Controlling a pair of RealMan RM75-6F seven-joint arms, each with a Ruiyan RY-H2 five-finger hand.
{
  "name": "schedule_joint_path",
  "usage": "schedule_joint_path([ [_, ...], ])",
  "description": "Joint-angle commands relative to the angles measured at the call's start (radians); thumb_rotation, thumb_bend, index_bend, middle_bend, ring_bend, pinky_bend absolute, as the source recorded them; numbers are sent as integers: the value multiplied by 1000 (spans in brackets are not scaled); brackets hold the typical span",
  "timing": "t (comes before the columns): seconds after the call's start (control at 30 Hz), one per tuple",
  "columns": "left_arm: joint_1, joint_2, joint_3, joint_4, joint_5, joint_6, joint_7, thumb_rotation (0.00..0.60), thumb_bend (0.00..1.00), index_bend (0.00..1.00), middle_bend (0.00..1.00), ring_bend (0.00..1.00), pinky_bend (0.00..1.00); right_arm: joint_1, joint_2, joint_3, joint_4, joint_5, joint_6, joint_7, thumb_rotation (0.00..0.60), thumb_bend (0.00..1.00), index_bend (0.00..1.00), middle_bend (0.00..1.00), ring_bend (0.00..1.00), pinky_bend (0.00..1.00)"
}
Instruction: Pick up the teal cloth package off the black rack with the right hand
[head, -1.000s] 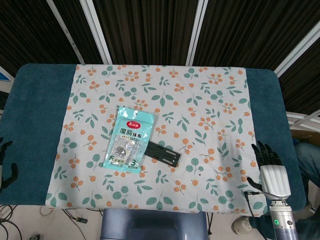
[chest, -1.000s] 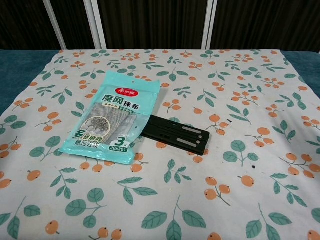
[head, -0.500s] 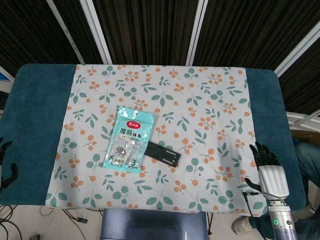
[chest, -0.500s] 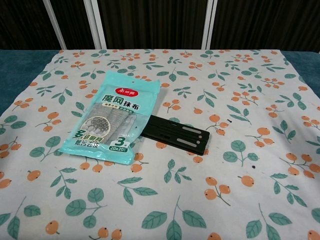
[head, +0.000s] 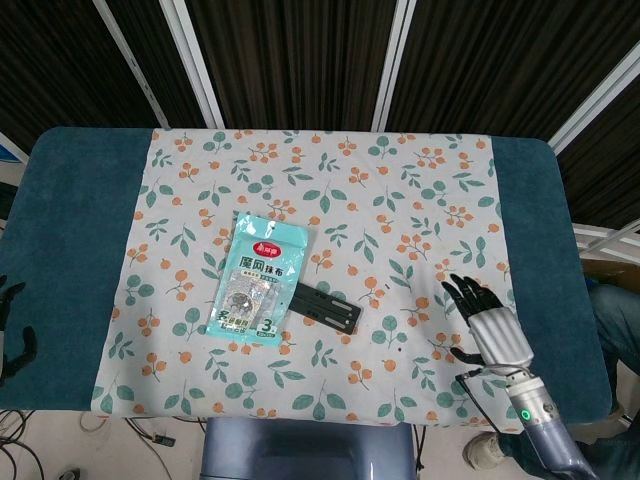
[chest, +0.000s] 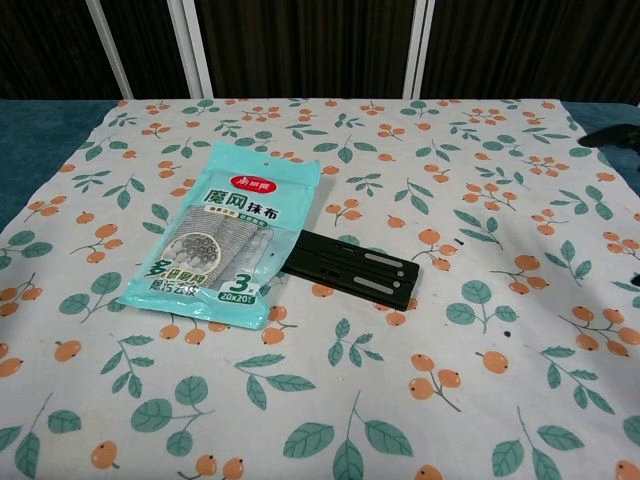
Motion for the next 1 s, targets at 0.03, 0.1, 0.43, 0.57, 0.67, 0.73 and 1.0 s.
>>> schedule_joint_path([
  [0.03, 0, 0, 1, 1, 1, 0, -1, 600, 574, 128, 0, 0, 0, 101, -11, 34, 46, -59, -79, 70, 600, 173, 9, 48, 73, 188],
  [0.1, 0, 1, 1, 1, 1, -2, -3, 600, 574, 128, 0, 0, 0, 145, -22, 45, 64, -78, -108, 91, 600, 173, 9, 47, 73, 187],
  [0.43, -1, 9, 2, -1, -2, -13, -18, 600, 575, 128, 0, 0, 0, 335, -163, 126, 172, -66, -245, -14, 600, 174, 6, 48, 68, 187],
  [0.57, -1, 11, 0, -2, -7, -16, -21, 600, 574, 129, 0, 0, 0, 398, -248, 150, 231, -35, -294, -72, 600, 173, 6, 48, 68, 187],
  [0.67, -2, 13, -1, -2, -11, -18, -25, 600, 575, 129, 0, 0, 0, 455, -299, 158, 270, -24, -343, -84, 600, 174, 6, 48, 68, 187],
  [0.73, -2, 14, -2, -2, -14, -20, -27, 600, 574, 129, 0, 0, 0, 485, -330, 163, 292, -18, -360, -87, 600, 173, 7, 47, 68, 186],
  [1.0, -4, 17, -5, -5, -27, -27, -26, 600, 574, 128, 0, 0, 0, 582, -431, 177, 373, 18, -425, -194, 600, 174, 7, 48, 68, 186],
])
